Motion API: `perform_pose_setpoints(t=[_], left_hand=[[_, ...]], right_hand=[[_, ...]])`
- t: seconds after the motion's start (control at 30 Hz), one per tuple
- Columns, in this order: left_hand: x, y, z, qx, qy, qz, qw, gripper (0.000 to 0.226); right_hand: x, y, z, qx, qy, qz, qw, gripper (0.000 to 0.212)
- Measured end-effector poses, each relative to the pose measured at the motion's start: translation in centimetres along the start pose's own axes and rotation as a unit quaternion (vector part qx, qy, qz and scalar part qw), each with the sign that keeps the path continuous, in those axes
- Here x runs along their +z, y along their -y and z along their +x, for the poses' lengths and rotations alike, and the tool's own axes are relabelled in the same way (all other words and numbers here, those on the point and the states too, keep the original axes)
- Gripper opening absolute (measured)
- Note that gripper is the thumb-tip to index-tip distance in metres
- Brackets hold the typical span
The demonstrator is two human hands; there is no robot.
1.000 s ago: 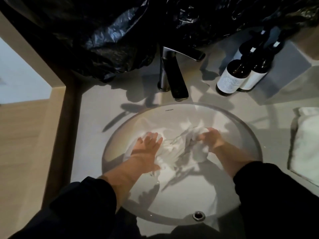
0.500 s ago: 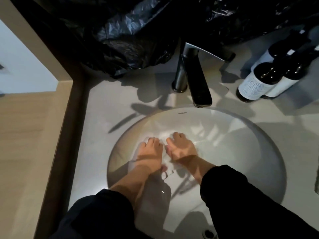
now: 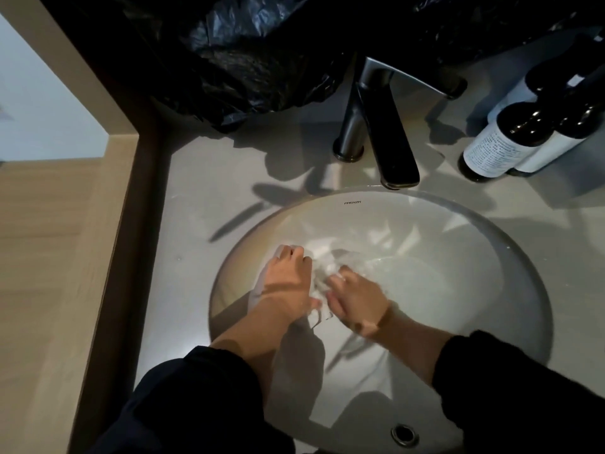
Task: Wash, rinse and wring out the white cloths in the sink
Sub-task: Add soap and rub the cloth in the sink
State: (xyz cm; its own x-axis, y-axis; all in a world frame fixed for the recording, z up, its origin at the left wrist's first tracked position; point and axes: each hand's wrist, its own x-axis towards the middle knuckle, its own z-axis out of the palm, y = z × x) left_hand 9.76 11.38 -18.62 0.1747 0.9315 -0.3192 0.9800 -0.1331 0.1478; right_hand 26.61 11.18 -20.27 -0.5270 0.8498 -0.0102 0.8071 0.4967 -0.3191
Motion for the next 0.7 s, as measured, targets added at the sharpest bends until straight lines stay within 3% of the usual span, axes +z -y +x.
perform_pose_setpoints(t=[0.07,0.2,0.33,0.4,0.47,0.53,0.63,0.7], left_hand=[[0.2,0.0,0.2,-0.008,0.0,-0.008,1.0,0.067],[0.3,-0.2,0.7,-0.028,0.004,-0.019,0.999,0.069],[0.3,-0.2,0.5,-0.038,-0.016,-0.019,0.999,0.063],[0.3,-0.1,0.5,-0.031,-0.022,-0.018,0.999,0.065],[0.3,-0.1,0.5,-0.032,-0.017,-0.015,0.999,0.067],[0.2,-0.1,0.4,-0.026,-0.013,-0.005,1.0,0.07],[-0.1,0.3,0.2,-0.003,-0.005,-0.01,1.0,0.072],[-0.5,0.7,0.1,0.011,0.006,-0.022,1.0,0.076]], right_hand=[[1.2,-0.2,1.5,-0.03,0.036,-0.058,0.997,0.033],[1.6,-1.9,4.6,-0.013,0.08,-0.12,0.989,0.033],[0.9,-0.7,5.2,0.025,0.046,-0.076,0.996,0.035],[-0.1,-0.9,5.1,0.045,0.065,-0.024,0.997,0.044],[-1.3,-0.4,4.6,0.015,0.036,0.009,0.999,0.054],[-1.4,-1.1,3.7,-0.018,0.071,0.024,0.997,0.051],[-1.5,-3.1,3.0,0.056,0.136,-0.029,0.989,0.064],[-1.6,-3.5,2.8,0.102,0.084,0.056,0.99,0.059]])
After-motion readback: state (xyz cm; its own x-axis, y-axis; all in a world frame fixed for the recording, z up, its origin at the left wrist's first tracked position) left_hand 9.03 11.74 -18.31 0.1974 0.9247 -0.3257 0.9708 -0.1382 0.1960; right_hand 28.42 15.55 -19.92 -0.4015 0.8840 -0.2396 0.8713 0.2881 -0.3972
